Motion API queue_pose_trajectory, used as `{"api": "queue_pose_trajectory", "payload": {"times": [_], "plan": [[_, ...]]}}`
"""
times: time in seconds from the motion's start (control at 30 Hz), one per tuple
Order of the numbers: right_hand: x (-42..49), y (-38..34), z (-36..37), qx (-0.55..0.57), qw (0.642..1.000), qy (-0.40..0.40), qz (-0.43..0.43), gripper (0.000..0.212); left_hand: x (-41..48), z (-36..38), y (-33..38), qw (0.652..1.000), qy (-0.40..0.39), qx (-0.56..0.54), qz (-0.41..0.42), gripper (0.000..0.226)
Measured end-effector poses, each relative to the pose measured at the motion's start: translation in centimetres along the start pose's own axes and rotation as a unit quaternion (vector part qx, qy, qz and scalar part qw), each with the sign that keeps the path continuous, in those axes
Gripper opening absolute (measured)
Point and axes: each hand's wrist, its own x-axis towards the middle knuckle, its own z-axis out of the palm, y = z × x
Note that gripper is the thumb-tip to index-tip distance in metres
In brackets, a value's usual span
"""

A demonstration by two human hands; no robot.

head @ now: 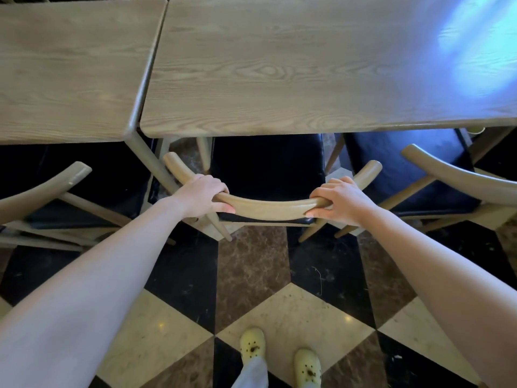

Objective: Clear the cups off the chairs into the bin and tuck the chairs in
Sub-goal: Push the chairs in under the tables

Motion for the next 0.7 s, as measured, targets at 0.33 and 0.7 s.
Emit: {"api": "queue_pose_trajectory", "payload": {"times": [0.33, 0.7], "plan": [[-1.4, -1.1, 1.3, 0.019, 0.996, 0.066, 0.059, 0.051, -2.8, 8.1, 2.4, 0.953, 0.285, -0.057, -0.089, 0.069], [-11.0, -6.1, 9.4, 0.164, 0.950, 0.088, 0.250, 0.065, -7.0, 18.6, 9.5, 0.982, 0.026, -0.086, -0.167, 0.070]]}}
